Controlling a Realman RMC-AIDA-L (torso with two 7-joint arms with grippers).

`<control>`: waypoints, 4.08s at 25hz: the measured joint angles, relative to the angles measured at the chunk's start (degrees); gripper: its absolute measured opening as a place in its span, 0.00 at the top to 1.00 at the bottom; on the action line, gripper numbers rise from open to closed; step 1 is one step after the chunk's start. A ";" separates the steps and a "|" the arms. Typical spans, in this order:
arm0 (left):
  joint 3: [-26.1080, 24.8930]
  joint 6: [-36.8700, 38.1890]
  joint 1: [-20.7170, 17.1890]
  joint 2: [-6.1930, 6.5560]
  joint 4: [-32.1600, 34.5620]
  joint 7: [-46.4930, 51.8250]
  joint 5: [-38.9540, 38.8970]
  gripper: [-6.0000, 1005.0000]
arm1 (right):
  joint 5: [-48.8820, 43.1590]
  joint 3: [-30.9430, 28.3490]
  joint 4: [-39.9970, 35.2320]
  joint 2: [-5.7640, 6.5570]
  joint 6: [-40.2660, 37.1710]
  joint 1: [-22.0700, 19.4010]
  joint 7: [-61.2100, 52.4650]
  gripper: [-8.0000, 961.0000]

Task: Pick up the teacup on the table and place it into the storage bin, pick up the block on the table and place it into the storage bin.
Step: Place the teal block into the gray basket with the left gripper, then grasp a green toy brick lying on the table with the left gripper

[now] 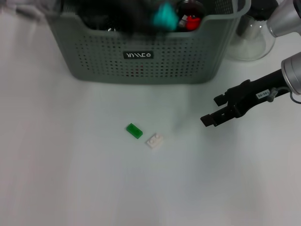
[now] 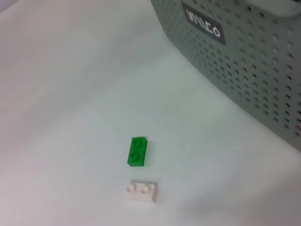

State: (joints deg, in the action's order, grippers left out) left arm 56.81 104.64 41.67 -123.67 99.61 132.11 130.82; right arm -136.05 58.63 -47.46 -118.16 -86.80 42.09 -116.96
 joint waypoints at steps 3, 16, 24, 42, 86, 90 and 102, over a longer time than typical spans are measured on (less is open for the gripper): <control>0.29 -8.97 3.13 0.98 -3.24 -0.44 3.49 0.60 | 0.01 0.03 -0.07 -0.08 -0.05 0.26 -0.01 0.02; 1.35 -45.32 19.48 2.85 -44.99 3.30 32.14 0.59 | 0.10 -0.01 -0.09 -0.19 0.26 1.43 -0.06 0.02; 2.20 -50.62 21.74 3.88 -54.57 3.54 32.80 0.59 | 0.04 -0.01 -0.09 -0.40 0.51 1.83 -0.24 0.02; 3.87 -51.69 19.42 3.52 -53.69 4.27 32.93 0.40 | 0.00 0.44 -0.09 -0.49 1.02 2.24 -0.24 0.02; 28.54 -16.88 2.73 -0.64 -37.44 -34.75 18.04 0.16 | 0.00 -0.18 1.23 -0.44 1.33 0.24 -1.63 0.02; 29.59 -20.49 4.74 -0.59 -41.80 -35.21 18.62 0.17 | 0.00 -0.18 1.23 -0.48 1.34 0.16 -1.50 0.02; 30.24 -24.08 5.89 -0.60 -45.28 -35.51 20.27 0.22 | 0.00 -0.18 1.23 -0.54 1.63 0.00 -1.44 0.02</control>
State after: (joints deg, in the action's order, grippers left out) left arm 87.04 80.56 47.56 -124.27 54.33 96.61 151.09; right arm -136.05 58.45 -46.23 -118.70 -85.17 42.10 -118.40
